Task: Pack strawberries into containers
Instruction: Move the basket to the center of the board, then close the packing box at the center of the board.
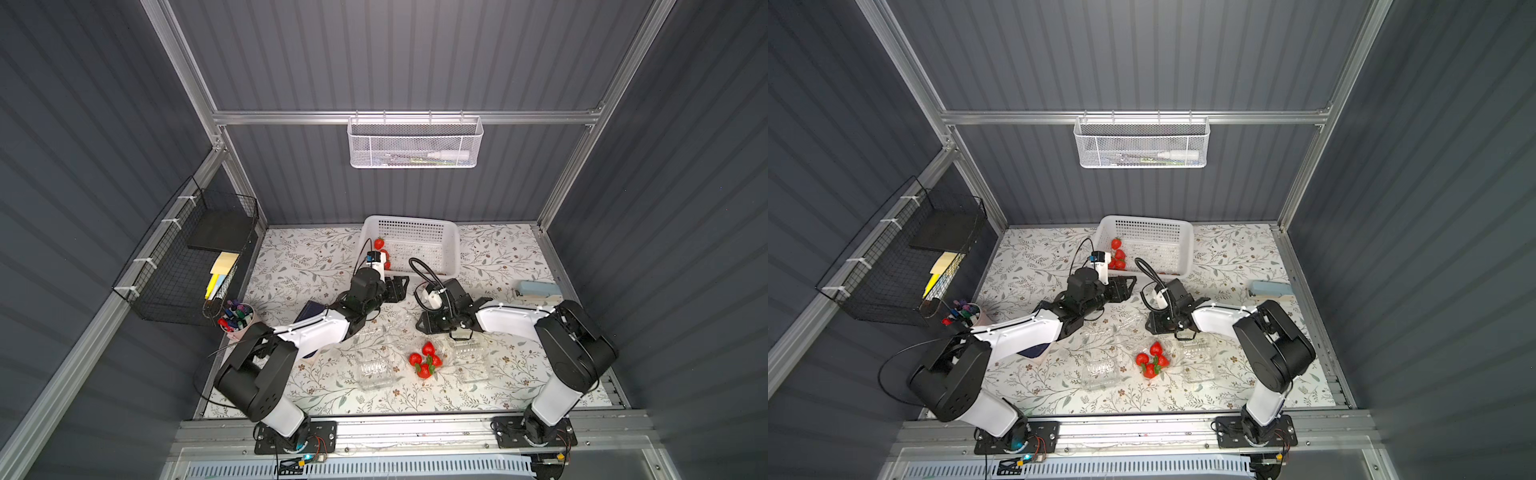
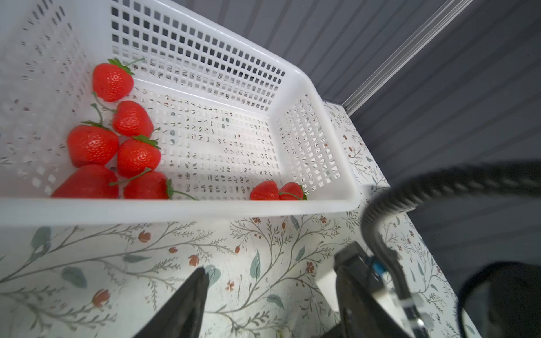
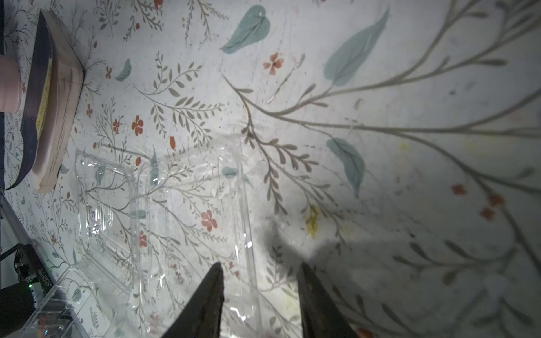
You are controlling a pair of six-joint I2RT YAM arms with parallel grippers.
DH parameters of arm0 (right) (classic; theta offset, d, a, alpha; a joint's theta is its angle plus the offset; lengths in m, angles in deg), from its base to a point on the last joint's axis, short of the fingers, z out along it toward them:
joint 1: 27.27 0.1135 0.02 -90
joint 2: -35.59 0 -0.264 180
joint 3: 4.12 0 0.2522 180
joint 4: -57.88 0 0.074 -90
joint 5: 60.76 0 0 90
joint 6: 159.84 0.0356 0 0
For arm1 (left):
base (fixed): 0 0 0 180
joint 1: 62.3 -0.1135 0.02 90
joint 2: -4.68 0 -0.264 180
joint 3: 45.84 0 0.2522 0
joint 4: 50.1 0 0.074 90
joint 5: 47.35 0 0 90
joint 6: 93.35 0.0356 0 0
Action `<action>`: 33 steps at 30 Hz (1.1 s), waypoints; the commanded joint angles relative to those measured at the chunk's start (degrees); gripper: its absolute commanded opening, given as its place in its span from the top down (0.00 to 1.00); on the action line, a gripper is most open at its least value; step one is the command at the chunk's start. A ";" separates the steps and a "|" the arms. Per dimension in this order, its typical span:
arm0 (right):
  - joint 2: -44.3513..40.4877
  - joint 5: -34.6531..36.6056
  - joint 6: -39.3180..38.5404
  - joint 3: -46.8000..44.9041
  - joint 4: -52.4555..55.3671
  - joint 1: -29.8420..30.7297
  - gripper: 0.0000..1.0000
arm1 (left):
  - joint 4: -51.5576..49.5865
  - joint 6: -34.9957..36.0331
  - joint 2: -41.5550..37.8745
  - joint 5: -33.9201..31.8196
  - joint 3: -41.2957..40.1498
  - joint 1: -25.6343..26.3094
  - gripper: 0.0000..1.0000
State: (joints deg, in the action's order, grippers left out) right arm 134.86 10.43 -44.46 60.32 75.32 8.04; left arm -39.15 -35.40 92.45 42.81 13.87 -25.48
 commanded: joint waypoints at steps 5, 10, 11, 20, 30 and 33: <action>4.51 -2.72 -0.82 4.23 -5.35 1.33 0.58 | -3.79 -4.22 -7.15 -1.98 -6.56 0.27 0.26; 5.66 -3.25 -2.05 4.78 -6.70 1.34 0.69 | -1.57 -4.67 -5.05 2.04 -8.50 0.27 0.28; 5.82 -3.37 -2.12 4.78 -7.00 1.34 0.73 | -1.11 -4.58 -4.57 2.80 -8.64 0.20 0.29; 6.47 -3.41 -2.55 4.10 -9.57 1.30 0.88 | 3.10 -4.20 -5.57 8.98 -11.84 -3.24 0.30; 4.36 -3.02 -5.19 0.45 -16.31 1.16 0.96 | 5.48 -3.55 -5.60 12.66 -15.76 -6.46 0.19; 4.07 -3.98 -5.09 -0.60 -18.57 1.14 0.96 | 6.42 -3.63 -4.70 13.01 -15.56 -6.84 0.16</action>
State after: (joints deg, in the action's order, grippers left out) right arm 140.10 7.61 -48.08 60.84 60.20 9.20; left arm -34.83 -39.60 87.66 54.33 -1.30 -31.77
